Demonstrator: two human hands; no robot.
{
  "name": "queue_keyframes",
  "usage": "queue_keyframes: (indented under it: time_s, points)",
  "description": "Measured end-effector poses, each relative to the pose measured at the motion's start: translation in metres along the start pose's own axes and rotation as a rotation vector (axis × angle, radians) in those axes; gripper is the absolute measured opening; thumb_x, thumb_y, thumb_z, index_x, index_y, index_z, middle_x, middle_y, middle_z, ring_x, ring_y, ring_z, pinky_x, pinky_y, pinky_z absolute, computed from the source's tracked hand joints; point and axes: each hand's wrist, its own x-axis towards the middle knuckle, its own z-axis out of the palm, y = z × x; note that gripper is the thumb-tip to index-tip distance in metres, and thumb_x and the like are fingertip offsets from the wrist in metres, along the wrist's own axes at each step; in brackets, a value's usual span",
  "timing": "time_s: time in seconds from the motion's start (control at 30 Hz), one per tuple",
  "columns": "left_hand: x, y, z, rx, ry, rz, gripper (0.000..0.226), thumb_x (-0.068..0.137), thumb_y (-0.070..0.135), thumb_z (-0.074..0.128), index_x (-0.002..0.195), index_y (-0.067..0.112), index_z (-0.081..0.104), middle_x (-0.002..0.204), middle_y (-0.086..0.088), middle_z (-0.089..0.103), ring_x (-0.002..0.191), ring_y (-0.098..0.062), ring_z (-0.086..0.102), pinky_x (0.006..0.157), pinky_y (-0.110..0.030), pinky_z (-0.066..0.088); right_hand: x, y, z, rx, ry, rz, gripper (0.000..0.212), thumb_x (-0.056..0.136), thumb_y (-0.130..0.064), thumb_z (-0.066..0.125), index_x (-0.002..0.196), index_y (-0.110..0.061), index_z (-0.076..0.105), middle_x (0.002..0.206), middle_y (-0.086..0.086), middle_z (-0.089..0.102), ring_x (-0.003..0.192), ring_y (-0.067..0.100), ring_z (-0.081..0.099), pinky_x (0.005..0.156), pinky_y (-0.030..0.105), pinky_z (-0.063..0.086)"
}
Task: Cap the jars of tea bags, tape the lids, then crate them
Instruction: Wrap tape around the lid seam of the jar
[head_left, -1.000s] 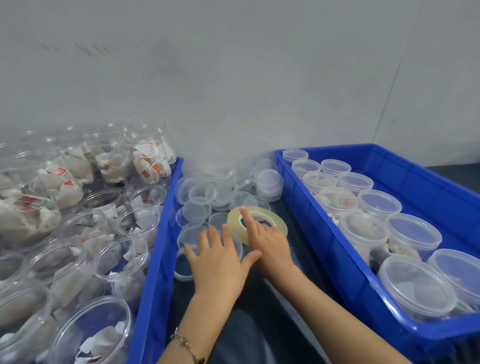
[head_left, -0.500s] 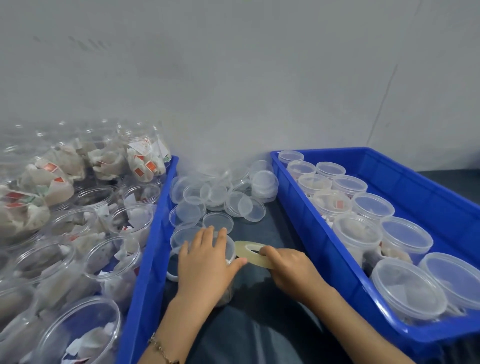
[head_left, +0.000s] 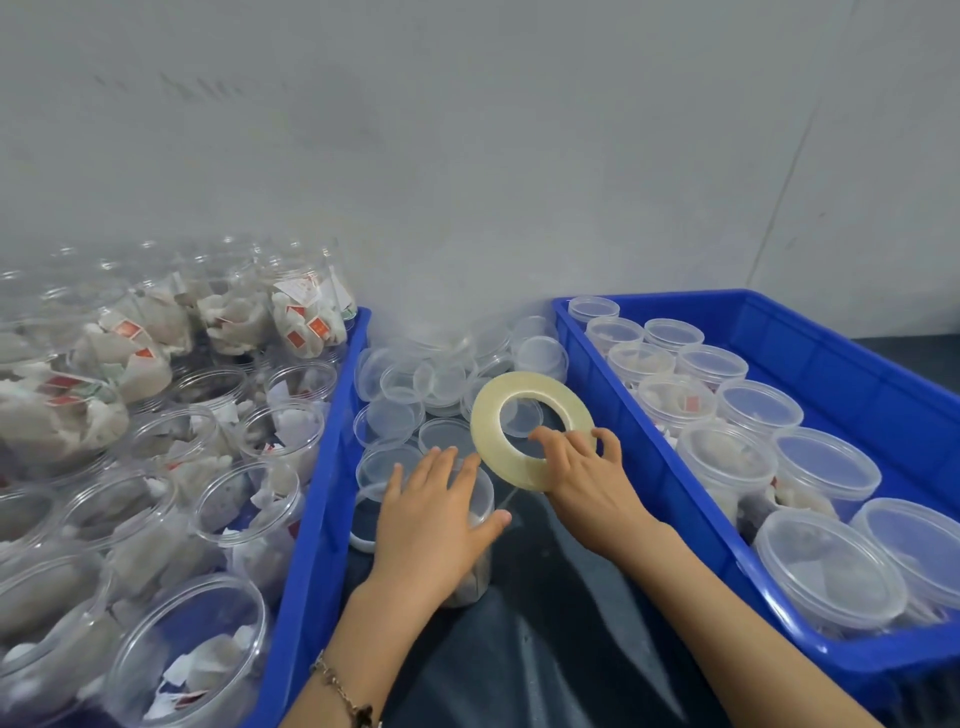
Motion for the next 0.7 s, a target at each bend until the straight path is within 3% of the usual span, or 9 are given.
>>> queue_keyframes:
  time_s: [0.17,0.37,0.5,0.63,0.7]
  points:
    - [-0.004,0.003,0.003,-0.020,0.028,-0.002,0.071,0.091,0.064,0.033,0.151,0.030,0.014,0.160,0.005,0.011,0.147,-0.012,0.002,0.116,-0.042,-0.004,0.025,-0.007,0.006,0.058,-0.031,0.089,0.058,0.088,-0.006,0.047,0.140,-0.013,0.023,0.139,0.001,0.039,0.121,0.021,0.040,0.103,0.046,0.019]
    - [-0.003,0.003,0.003,-0.067,0.047,0.029,0.066,0.088,0.059,0.041,0.148,0.036,0.024,0.156,0.014,0.019,0.145,-0.007,0.007,0.115,-0.042,-0.005,0.049,-0.024,0.011,0.120,-0.035,0.073,0.063,0.085,-0.001,0.046,0.141,-0.014,0.021,0.130,-0.001,0.046,0.120,0.020,0.042,0.100,0.046,0.023]
    - [-0.002,0.002,-0.004,-0.225,0.035,0.095,0.063,0.077,0.054,0.052,0.138,0.043,0.041,0.144,0.025,0.034,0.137,0.002,0.019,0.115,-0.041,-0.003,0.048,-0.034,0.016,0.092,-0.037,0.000,0.056,0.092,-0.017,0.046,0.143,-0.018,0.021,0.138,-0.006,0.040,0.122,0.014,0.043,0.100,0.043,0.025]
    - [-0.001,0.005,-0.011,-0.321,0.063,0.099,0.057,0.057,0.055,0.045,0.112,0.044,0.056,0.120,0.029,0.049,0.122,0.002,0.034,0.113,-0.040,0.009,0.041,-0.038,0.017,0.166,0.012,-0.007,0.056,0.090,-0.026,0.049,0.140,-0.018,0.023,0.106,-0.007,0.063,0.100,0.016,0.059,0.091,0.032,0.031]
    - [0.000,0.006,-0.010,-0.307,0.059,0.125,0.054,0.056,0.059,0.045,0.107,0.044,0.057,0.115,0.028,0.049,0.119,0.001,0.037,0.112,-0.038,0.014,0.036,-0.034,0.017,0.161,0.012,-0.013,0.059,0.090,-0.026,0.048,0.141,-0.017,0.021,0.097,-0.003,0.066,0.084,0.021,0.063,0.074,0.031,0.039]
